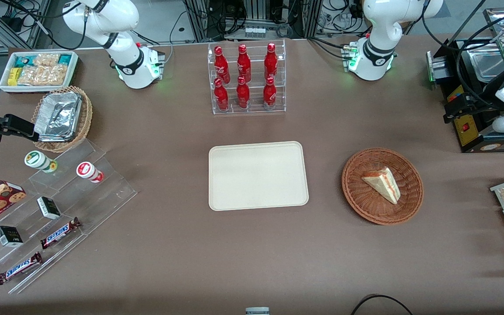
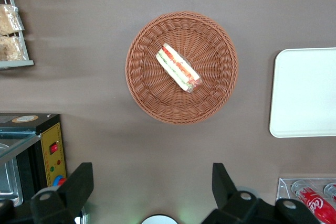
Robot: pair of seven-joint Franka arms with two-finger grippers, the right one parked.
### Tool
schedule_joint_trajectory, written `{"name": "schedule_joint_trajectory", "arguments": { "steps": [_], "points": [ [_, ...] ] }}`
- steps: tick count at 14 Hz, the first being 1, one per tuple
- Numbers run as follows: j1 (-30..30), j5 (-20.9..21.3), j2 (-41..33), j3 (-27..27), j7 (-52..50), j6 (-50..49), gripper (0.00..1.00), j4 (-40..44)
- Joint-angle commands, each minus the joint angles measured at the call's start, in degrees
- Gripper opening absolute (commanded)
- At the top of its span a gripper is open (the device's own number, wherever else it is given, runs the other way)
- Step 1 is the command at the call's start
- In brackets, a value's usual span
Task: Place sandwich from basket to tray
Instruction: 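Move the left gripper over the wrapped sandwich in the wicker basket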
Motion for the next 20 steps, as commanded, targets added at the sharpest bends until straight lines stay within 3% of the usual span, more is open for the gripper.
{"name": "schedule_joint_trajectory", "arguments": {
  "steps": [1, 7, 15, 20],
  "points": [
    [0.0, 0.0, -0.1, -0.1, 0.7, -1.2, 1.0, 0.9],
    [0.1, 1.1, 4.3, -0.1, -5.5, 3.4, 1.0, -0.9],
    [0.0, 1.1, 4.0, -2.7, -35.5, 38.9, 1.0, -26.7],
    [0.0, 1.1, 4.5, -5.1, -43.2, 49.9, 1.0, -35.3]
  ]
}}
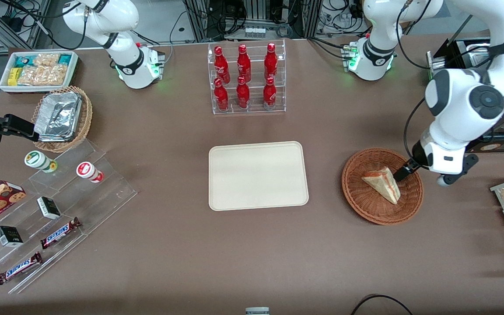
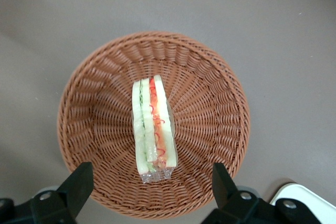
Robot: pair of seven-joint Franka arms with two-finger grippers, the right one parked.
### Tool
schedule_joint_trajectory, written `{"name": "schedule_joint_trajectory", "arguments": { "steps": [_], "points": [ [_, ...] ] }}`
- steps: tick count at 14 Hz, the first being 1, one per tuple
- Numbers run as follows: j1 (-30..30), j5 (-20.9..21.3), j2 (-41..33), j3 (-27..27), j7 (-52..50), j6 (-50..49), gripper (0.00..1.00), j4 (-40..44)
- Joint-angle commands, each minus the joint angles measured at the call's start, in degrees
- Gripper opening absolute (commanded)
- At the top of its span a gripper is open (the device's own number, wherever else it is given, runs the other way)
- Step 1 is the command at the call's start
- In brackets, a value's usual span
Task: Place sandwich from basket to tray
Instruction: 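Move the left gripper over the wrapped sandwich in the wicker basket, then lower the left gripper and close it on the wrapped sandwich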
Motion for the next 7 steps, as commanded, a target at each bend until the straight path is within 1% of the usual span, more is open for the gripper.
{"name": "schedule_joint_trajectory", "arguments": {
  "steps": [1, 4, 7],
  "points": [
    [0.1, 0.9, -1.3, -1.3, -3.1, 4.1, 1.0, -4.3],
    [0.1, 0.9, -0.6, -1.4, -3.3, 10.7, 1.0, -8.1],
    [0.1, 0.9, 1.8, -1.4, -3.5, 13.2, 1.0, -8.6]
  ]
}}
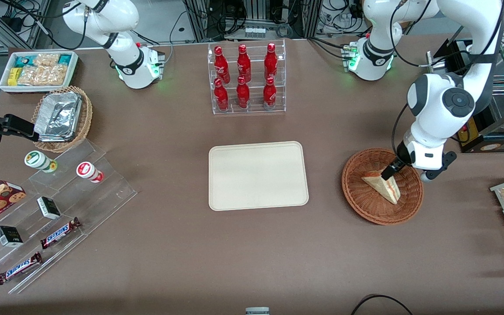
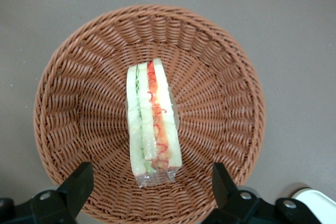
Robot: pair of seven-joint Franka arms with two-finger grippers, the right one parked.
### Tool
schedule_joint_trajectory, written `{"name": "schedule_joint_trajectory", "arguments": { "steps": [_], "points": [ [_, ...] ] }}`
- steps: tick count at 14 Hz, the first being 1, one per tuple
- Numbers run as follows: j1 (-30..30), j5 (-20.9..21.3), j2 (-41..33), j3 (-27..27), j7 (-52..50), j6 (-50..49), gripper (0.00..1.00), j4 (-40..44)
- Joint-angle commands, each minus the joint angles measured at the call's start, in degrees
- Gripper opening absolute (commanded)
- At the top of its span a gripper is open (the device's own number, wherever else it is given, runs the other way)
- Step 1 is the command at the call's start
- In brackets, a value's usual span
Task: Place sandwich from basket to tray
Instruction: 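Lower the left gripper and close it on the wrapped sandwich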
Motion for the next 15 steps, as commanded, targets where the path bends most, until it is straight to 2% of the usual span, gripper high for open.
{"name": "schedule_joint_trajectory", "arguments": {
  "steps": [1, 9, 10, 12, 13, 15],
  "points": [
    [0.1, 0.9, 2.0, -0.3, -2.0, 4.4, 1.0, -1.4],
    [0.1, 0.8, 9.2, -0.3, -2.2, 13.0, 0.99, -1.8],
    [0.1, 0.8, 9.4, -0.2, -2.1, 13.1, 0.84, -1.7],
    [0.1, 0.8, 9.1, -0.1, -1.9, 13.0, 0.18, -1.6],
    [0.2, 0.9, 9.2, -0.1, -1.8, 13.0, 0.0, -1.6],
    [0.3, 0.9, 8.1, 0.2, -1.4, 12.5, 0.0, -1.5]
  ]
}}
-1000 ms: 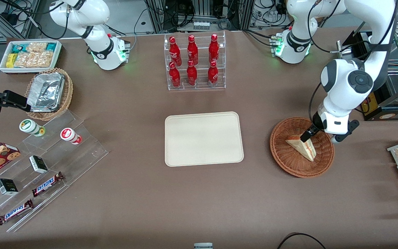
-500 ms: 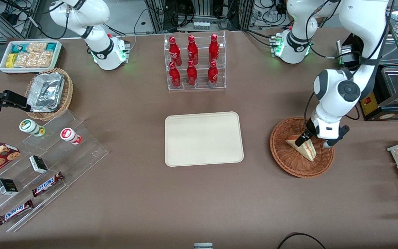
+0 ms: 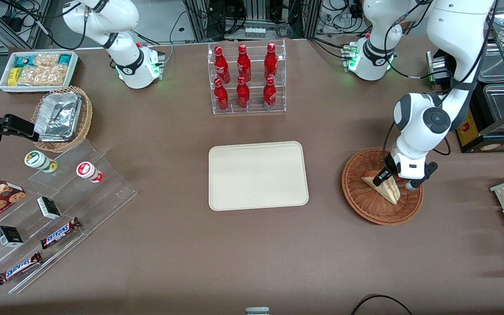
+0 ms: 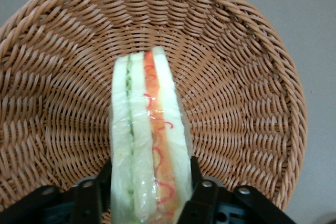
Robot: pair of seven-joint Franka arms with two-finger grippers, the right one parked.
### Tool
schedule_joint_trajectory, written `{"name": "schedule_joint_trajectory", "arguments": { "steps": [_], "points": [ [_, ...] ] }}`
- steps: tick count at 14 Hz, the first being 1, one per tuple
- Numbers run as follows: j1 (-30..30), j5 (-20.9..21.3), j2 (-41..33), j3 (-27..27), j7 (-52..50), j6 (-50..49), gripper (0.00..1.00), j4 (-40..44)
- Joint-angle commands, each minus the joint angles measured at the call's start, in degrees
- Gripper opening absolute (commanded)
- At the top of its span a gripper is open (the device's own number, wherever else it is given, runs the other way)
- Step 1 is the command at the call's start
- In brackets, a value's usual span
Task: Place sandwich from basket to tray
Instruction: 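Lift the sandwich and carry it with the left gripper to the cream tray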
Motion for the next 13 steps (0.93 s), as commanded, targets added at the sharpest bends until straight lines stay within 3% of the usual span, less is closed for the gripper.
{"name": "schedule_joint_trajectory", "arguments": {
  "steps": [1, 5, 9, 13],
  "points": [
    [0.4, 0.9, -2.6, 0.1, -0.6, -0.5, 0.0, 0.1],
    [0.3, 1.5, -9.3, 0.0, -0.3, -15.8, 0.0, 5.3],
    [-2.5, 2.0, -8.8, -4.0, -1.0, -37.1, 0.0, 21.4],
    [-12.8, 4.5, -7.3, -5.4, -1.0, -40.5, 0.0, 25.6]
  ]
}}
